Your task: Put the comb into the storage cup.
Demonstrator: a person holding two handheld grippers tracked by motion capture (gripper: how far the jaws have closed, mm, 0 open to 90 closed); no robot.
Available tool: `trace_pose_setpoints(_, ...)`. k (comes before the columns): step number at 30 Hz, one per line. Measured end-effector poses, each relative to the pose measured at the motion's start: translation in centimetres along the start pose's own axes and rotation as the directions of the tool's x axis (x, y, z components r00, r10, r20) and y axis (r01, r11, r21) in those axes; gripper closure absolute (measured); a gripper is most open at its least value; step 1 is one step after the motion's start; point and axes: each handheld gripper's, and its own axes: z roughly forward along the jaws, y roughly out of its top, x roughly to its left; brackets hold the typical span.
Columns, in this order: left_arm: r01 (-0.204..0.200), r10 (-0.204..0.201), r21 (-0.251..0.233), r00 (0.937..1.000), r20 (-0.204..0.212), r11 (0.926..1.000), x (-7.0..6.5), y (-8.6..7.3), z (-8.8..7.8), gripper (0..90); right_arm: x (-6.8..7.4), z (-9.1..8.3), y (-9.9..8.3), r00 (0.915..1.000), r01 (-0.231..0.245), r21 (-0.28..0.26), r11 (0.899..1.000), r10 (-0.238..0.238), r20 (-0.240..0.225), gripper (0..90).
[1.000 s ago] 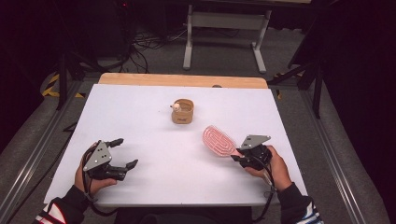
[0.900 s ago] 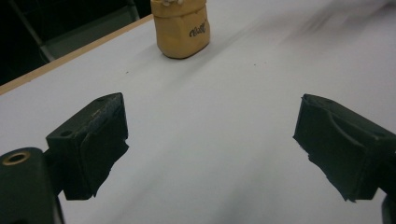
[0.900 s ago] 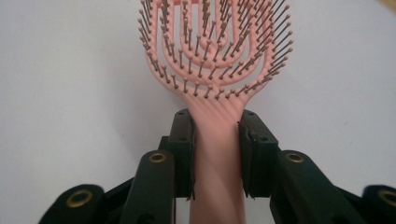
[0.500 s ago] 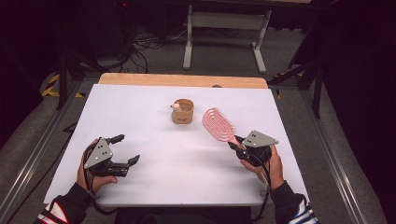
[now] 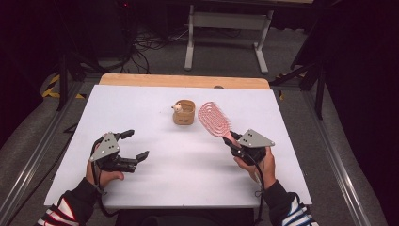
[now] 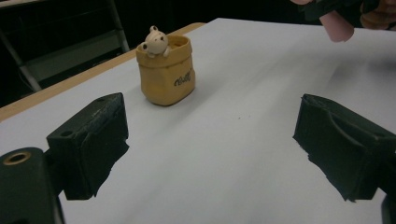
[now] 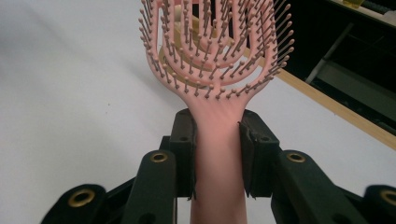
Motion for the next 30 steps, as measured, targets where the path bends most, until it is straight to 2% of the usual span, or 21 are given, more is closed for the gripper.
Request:
trace_pose_setpoints(1,-0.003,0.003,0.000,0.9999,0.010,1.0000,0.0,0.2,0.3,11.0,0.1,0.2,0.1,1.0000,-0.002,-0.006,1.000,0.002,0.000,70.0)
trace_pose_setpoints(3,0.014,-0.014,0.002,0.9991,0.040,0.9999,-0.2,0.6,0.9,10.8,0.4,0.5,0.3,1.0000,0.000,-0.016,1.000,0.000,0.006,70.0)
trace_pose_setpoints(6,0.017,-0.017,-0.002,0.9983,0.056,0.9999,-0.4,1.1,1.6,10.8,0.8,1.0,0.6,1.0000,-0.007,-0.036,0.999,0.008,0.006,70.0)
trace_pose_setpoints(11,0.025,-0.024,-0.017,0.9971,0.072,0.9995,-1.2,2.5,2.9,11.7,1.8,1.8,1.2,0.9999,0.000,-0.066,0.998,0.001,0.012,69.9)
trace_pose_setpoints(15,0.053,-0.051,-0.030,0.9958,0.076,0.9981,-1.7,3.7,4.0,13.3,2.6,2.4,1.6,0.9999,-0.004,-0.089,0.996,0.005,0.011,69.9)
trace_pose_setpoints(18,0.092,-0.086,-0.049,0.9907,0.105,0.9946,-1.9,4.6,5.0,13.6,3.3,2.9,1.9,0.9999,0.004,-0.100,0.995,-0.003,0.012,70.0)
trace_pose_setpoints(23,0.161,-0.149,-0.073,0.9782,0.145,0.9843,-2.3,6.1,6.8,14.5,4.5,3.5,2.3,0.9996,0.014,-0.125,0.992,-0.011,0.026,70.0)
trace_pose_setpoints(26,0.209,-0.196,-0.077,0.9691,0.150,0.9748,-2.4,6.8,8.1,16.2,5.0,3.7,2.6,0.9990,0.026,-0.139,0.990,-0.021,0.039,70.0)
trace_pose_setpoints(27,0.231,-0.217,-0.081,0.9641,0.153,0.9697,-2.4,7.1,8.6,17.1,5.1,3.8,2.6,0.9986,0.031,-0.144,0.989,-0.024,0.047,70.0)
trace_pose_setpoints(30,0.257,-0.241,-0.089,0.9578,0.157,0.9625,-2.3,7.5,9.7,23.2,5.5,3.9,2.7,0.9980,0.029,-0.154,0.988,-0.020,0.060,69.9)
